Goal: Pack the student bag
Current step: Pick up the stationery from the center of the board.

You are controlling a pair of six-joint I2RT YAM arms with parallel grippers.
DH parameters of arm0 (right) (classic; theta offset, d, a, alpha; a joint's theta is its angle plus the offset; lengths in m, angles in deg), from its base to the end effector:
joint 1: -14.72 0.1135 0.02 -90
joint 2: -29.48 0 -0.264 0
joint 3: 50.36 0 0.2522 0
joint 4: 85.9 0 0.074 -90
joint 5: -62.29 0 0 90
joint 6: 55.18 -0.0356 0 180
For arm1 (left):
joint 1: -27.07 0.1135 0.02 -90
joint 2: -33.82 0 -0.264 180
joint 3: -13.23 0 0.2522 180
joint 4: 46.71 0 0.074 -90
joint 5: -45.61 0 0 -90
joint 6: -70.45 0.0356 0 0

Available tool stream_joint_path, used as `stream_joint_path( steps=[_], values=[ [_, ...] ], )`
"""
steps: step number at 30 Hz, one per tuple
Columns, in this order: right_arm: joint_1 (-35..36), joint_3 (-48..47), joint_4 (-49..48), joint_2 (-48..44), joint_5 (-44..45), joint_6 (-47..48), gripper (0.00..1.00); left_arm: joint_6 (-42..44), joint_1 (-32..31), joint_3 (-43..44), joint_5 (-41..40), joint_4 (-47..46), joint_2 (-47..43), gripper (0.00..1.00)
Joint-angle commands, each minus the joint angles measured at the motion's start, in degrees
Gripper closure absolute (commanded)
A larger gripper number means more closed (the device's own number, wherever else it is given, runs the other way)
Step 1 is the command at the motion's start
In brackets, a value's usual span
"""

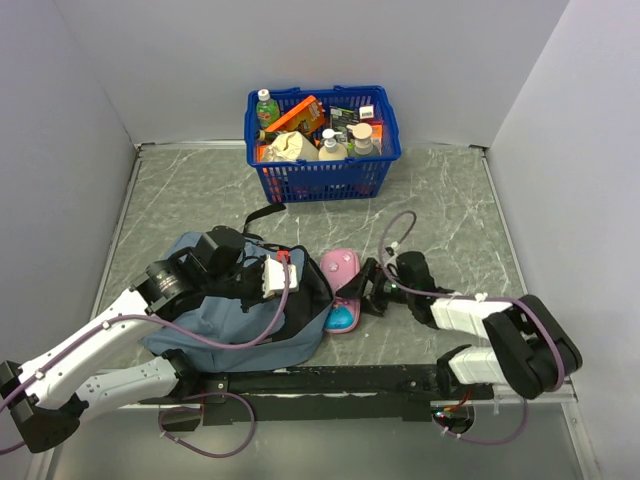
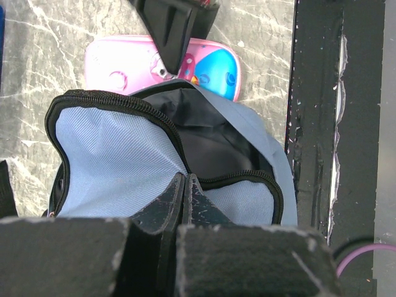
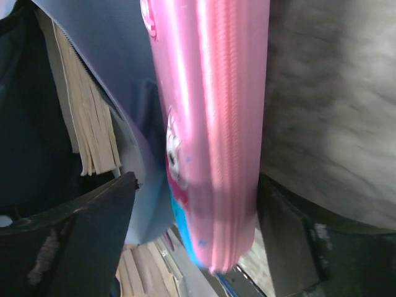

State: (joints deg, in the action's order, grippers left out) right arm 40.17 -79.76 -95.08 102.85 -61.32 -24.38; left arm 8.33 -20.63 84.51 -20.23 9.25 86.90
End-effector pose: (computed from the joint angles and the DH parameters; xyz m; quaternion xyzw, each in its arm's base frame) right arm 0.1821 0.1085 0.1322 0.1181 0.8507 0.4881 0.1554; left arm 0.1139 -0.1468 0.3381 0.6108 0.6374 -0.2592 0.3917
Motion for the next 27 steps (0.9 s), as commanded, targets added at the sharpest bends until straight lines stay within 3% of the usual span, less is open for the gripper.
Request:
stream_joint_path(
  steps=[1,6,7,10,13,14,17,20,26,27],
  values=[
    [5.4,-6.5,-1.3,3.0,7.3,-1.1,0.23,0.5,-0.2,2.2,4.1,-5.6,-1.7,0.99],
    [9.5,-7.0,-5.5,7.3,9.4,-2.8,0.35,0.8,-0.2,1.9,4.1,-5.8,-2.0,0.99],
    [9.9,-8.2,-4.0,7.1,9.5,-1.9,0.44,0.8,-0.2,1.9,4.2,-5.7,-2.0,0.99],
    [10.1,-10.8,6.6,2.9,13.0,1.9,0.61,0.9,-0.2,1.9,4.2,-5.5,-2.2,0.99],
    [10.1,-14.6,19.1,-5.6,22.4,8.6,0.66,0.7,-0.2,1.7,4.2,-5.6,-2.4,0.99],
    [10.2,-15.8,27.6,-7.9,24.6,10.2,0.65,0.6,-0.2,1.5,4.2,-5.5,-2.5,0.99],
    [10.1,-22.3,41.0,-16.0,33.4,15.8,0.65,0.8,-0.2,1.0,4.2,-5.5,-2.8,0.99],
    [10.1,-25.3,44.3,-20.1,35.2,18.4,0.65,0.4,-0.2,0.8,4.3,-5.7,-2.8,0.99],
    [11.2,-32.3,50.3,-14.7,34.7,17.1,0.56,0.2,0.1,1.3,4.4,-5.5,-2.8,0.99],
    [11.2,-32.9,53.8,-14.2,35.4,17.0,0.51,0.2,0.0,1.5,4.5,-5.2,-2.9,0.99]
  ],
)
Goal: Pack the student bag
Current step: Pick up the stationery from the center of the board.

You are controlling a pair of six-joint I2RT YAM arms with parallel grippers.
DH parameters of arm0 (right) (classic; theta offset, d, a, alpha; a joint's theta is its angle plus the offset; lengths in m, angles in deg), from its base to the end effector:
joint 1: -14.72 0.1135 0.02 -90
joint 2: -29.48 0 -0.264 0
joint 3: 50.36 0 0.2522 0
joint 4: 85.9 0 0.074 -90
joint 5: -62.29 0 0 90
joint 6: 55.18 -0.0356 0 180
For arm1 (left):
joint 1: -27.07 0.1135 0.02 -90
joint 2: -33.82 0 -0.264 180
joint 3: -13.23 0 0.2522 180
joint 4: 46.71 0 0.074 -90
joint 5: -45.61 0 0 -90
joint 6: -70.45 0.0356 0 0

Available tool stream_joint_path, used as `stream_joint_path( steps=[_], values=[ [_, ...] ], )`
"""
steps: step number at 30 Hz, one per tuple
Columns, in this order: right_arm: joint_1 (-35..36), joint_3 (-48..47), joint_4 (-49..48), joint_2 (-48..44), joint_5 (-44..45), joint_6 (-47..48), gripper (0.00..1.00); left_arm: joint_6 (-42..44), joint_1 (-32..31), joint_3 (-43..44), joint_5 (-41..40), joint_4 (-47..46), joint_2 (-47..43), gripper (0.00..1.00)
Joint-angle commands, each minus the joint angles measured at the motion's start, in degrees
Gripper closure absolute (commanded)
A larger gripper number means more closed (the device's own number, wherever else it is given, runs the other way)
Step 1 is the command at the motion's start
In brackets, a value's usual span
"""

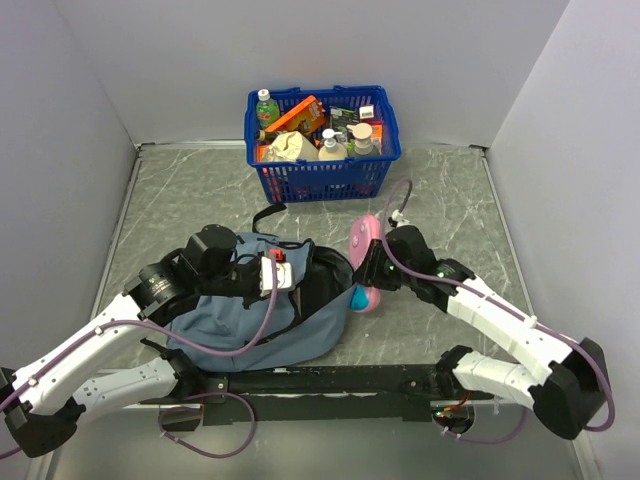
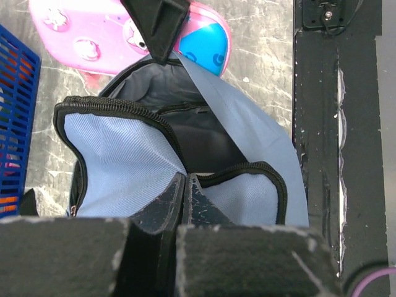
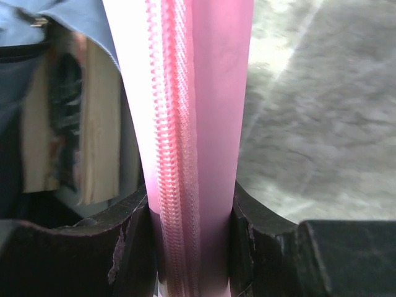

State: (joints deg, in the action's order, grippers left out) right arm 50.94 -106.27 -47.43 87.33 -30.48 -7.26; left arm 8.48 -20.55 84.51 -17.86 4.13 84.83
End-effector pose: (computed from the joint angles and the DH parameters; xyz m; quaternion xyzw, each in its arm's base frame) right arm 0.1724 0.1284 0.2575 0.0363 0.9069 0.2817 0.3113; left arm 0.1107 -0.1449 0.3522 0.6082 0.5980 -0.2785 0.4415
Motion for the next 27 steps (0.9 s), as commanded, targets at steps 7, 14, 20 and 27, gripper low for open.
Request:
stream_joint_path(
  steps=[7,14,20,27],
  values=[
    [-0.5,1.5,1.3,-3.9,0.9,-0.9,0.39,0.2,0.0,0.6,2.5,-0.9,-1.3,0.99],
    [-3.6,3.7,0.4,-5.6,-0.2,-1.5,0.59,-0.1,0.1,0.7,2.7,-1.0,-1.3,0.99],
    [-6.0,-2.0,8.3,-5.5,2.6,1.8,0.81,-0.2,0.1,0.7,2.7,-1.0,-1.5,0.99],
    [-10.1,-10.1,10.0,-11.4,-1.6,4.5,0.77,-0.3,0.2,0.7,3.1,-1.2,-1.4,0.99]
  ],
)
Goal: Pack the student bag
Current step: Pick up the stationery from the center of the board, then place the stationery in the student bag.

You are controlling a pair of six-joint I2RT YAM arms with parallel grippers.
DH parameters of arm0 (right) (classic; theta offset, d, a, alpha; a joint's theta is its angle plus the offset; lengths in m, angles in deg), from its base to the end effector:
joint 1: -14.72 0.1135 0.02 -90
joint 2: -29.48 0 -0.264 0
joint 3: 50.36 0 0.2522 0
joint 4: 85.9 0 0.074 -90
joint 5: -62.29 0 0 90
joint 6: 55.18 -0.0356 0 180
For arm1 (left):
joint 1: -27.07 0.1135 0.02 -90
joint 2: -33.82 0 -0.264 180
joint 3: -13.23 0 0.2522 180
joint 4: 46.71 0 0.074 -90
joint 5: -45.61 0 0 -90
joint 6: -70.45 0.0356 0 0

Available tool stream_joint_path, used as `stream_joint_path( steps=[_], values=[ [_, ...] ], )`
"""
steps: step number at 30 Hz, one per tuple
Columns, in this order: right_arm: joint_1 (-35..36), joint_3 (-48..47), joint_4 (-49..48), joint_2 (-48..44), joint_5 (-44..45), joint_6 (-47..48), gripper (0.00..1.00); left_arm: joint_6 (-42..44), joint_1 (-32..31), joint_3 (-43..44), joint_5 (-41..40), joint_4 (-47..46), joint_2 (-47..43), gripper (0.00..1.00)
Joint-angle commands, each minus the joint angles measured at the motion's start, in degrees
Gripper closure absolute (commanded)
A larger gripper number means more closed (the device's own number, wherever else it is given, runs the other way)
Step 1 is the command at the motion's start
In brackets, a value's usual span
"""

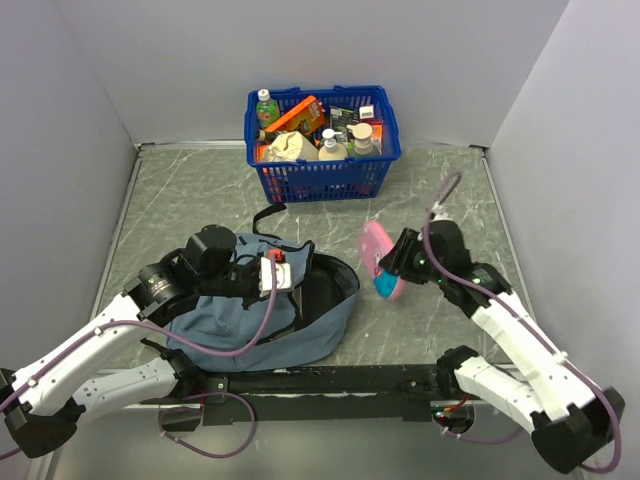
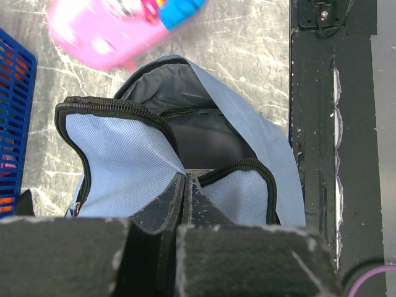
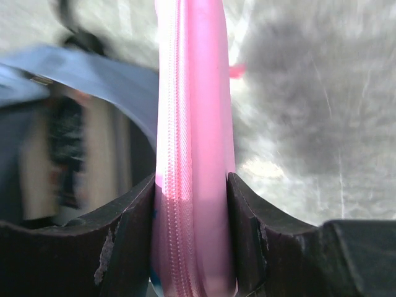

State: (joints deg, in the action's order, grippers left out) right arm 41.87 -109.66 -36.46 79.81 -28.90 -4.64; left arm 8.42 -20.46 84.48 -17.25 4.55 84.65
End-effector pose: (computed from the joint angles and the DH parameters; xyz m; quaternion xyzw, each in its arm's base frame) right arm 0.1634 0.0846 0.2849 0.0930 0.9032 0.2379 0.3449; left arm 0.1098 -0.1440 0.3520 0.6091 0.5975 -0.2826 0.4382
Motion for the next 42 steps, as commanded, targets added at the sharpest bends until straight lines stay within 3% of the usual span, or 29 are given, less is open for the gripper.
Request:
stream_joint_path(
  steps=[1,9,17,35,42],
  values=[
    [-1.0,-8.7,-0.7,-3.7,-4.3,1.6,0.77,-0.4,0.2,0.8,2.5,-1.7,-1.3,0.99],
    [1.6,-13.3,0.2,-4.0,-11.7,0.5,0.81,-0.5,0.4,0.8,2.7,-1.8,-1.2,0.99],
    [7.6,-11.8,1.1,3.0,-13.9,-1.5,0.84,-0.5,0.6,1.0,2.6,-2.2,-0.8,0.99],
    [18.2,-14.8,10.0,14.7,-6.4,1.6,0.83,-1.0,0.9,1.2,3.2,-2.4,-1.3,0.99],
    [20.8,-18.0,6.6,27.1,-5.5,1.8,0.83,-0.8,0.9,1.7,3.3,-2.3,-1.2,0.99]
  ],
)
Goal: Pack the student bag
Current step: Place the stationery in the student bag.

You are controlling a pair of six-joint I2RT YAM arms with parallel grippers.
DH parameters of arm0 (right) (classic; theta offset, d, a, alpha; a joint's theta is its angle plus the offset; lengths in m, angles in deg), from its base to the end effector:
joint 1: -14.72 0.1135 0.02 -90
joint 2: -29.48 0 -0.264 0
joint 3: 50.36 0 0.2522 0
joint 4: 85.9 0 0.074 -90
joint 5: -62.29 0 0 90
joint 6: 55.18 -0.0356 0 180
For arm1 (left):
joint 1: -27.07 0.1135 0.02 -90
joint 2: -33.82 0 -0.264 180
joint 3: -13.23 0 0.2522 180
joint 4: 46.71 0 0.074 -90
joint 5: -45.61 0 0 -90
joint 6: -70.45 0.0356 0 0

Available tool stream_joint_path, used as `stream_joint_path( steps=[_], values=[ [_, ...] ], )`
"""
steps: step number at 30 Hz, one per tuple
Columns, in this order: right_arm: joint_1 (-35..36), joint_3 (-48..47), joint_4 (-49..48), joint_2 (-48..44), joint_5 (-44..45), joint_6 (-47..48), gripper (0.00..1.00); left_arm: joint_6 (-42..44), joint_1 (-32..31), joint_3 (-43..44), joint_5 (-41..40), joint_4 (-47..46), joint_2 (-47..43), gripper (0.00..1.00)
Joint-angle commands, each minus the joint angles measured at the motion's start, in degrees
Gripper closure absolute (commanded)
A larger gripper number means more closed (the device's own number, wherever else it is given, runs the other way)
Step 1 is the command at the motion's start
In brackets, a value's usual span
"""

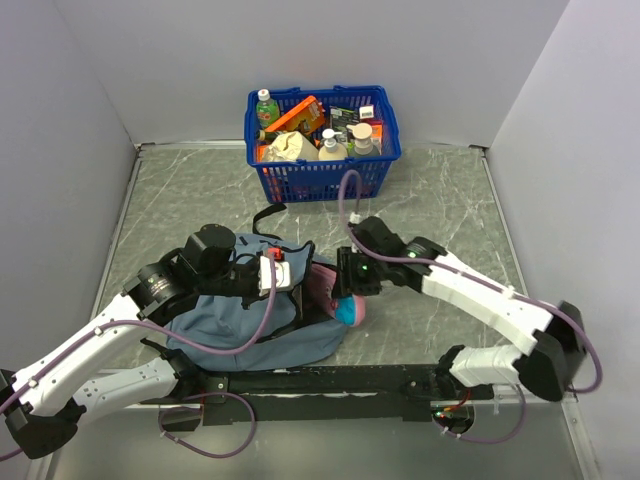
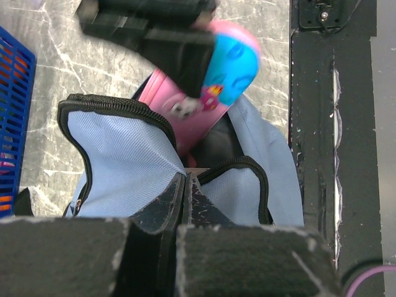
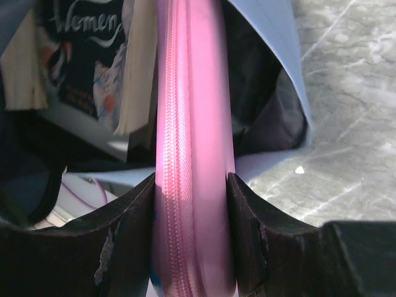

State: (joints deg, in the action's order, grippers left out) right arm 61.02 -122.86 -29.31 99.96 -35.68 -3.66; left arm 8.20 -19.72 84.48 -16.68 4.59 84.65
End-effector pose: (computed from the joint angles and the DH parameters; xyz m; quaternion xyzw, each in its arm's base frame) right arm 0.1672 0.1821 0.2822 -0.0859 0.9466 0.2535 0.1796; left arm 0.1113 -0.1426 0.3520 0.6054 0.6005 -0.2846 0.4379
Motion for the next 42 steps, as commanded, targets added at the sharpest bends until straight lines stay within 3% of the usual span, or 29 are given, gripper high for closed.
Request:
stream_joint_path(
  steps=[1,7,11,15,18,21,23,27,30,35,42],
  values=[
    [2.1,-6.0,-0.2,8.5,1.8,1.2,0.83,-0.7,0.1,1.7,2.8,-2.4,-1.1,0.99],
    [3.6,-13.2,0.3,12.2,11.9,-0.4,0.85,-0.7,0.2,1.2,3.1,-2.5,-1.3,0.99],
    [3.6,-10.0,-8.1,11.5,15.5,-5.8,0.86,-0.3,0.1,1.3,3.7,-2.1,-1.3,0.99],
    [4.7,-3.9,-19.7,12.7,17.7,-13.3,0.98,-0.2,0.2,1.6,4.0,-2.0,-1.3,0.99],
    [4.9,0.2,-26.7,14.8,15.4,-16.2,0.96,-0.3,0.1,1.4,4.3,-1.9,-1.4,0.99],
    [5.9,-1.5,-25.6,18.2,12.5,-15.1,0.82,0.0,0.1,1.7,4.2,-1.8,-1.3,0.99],
    [7.0,-2.5,-24.4,19.7,11.7,-13.5,0.66,0.0,0.2,1.7,4.6,-1.9,-1.1,0.99],
    [7.5,1.2,-31.1,18.5,3.2,-12.2,0.48,0.0,0.2,1.9,4.7,-1.8,-0.9,0.99],
    [7.7,1.6,-27.6,17.2,1.4,-10.8,0.31,0.3,0.2,2.2,4.5,-1.2,-0.9,0.99],
    [7.7,2.8,-19.4,10.2,5.9,-7.8,0.13,0.2,0.1,1.4,4.4,-1.8,-1.3,0.99],
    [6.7,2.8,-19.4,-2.7,10.1,-2.7,0.03,-0.9,0.2,0.5,3.8,-2.9,-1.2,0.99]
  ],
)
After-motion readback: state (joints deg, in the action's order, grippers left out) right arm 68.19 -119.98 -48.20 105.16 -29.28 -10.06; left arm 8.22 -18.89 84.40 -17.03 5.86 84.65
